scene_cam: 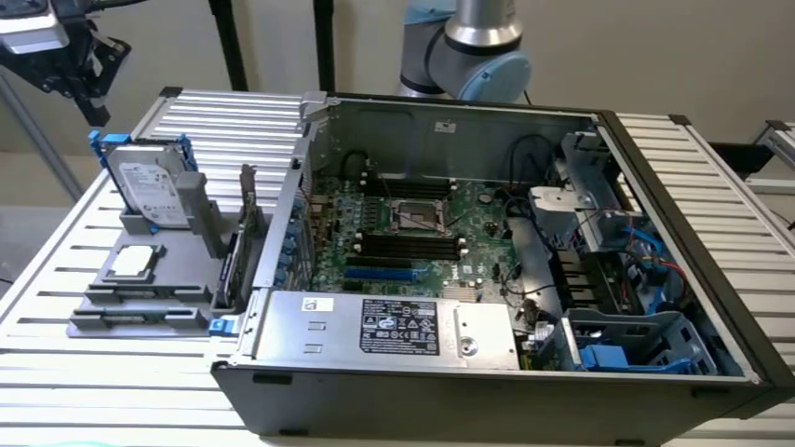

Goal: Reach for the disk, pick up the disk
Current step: 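Reach for the disk, then pick up the disk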

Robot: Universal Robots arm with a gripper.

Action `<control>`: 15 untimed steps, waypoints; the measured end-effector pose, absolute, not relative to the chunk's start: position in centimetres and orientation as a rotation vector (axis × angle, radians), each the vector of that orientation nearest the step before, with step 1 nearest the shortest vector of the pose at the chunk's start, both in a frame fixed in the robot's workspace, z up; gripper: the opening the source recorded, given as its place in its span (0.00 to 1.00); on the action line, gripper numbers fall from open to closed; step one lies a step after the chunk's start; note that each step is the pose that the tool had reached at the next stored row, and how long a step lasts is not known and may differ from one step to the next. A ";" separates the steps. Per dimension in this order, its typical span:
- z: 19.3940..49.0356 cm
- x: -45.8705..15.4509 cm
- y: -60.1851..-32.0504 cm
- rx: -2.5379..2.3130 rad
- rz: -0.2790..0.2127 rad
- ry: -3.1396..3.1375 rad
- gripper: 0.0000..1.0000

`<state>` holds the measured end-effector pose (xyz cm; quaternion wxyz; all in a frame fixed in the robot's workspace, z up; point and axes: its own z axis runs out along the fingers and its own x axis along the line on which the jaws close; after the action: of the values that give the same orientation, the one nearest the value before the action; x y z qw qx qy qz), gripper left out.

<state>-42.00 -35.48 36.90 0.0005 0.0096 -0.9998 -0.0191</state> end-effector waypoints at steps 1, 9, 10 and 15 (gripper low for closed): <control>36.9 -42.1 -35.1 0.030 -0.060 -3.140 0.11; 36.9 -42.5 -33.5 0.035 -0.060 -3.140 0.11; 36.9 -42.5 -33.5 0.035 -0.060 -3.140 0.11; 36.9 -42.5 -33.5 0.035 -0.060 -3.140 0.11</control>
<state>-42.52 -33.49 36.90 0.0005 0.0113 -0.9998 -0.0191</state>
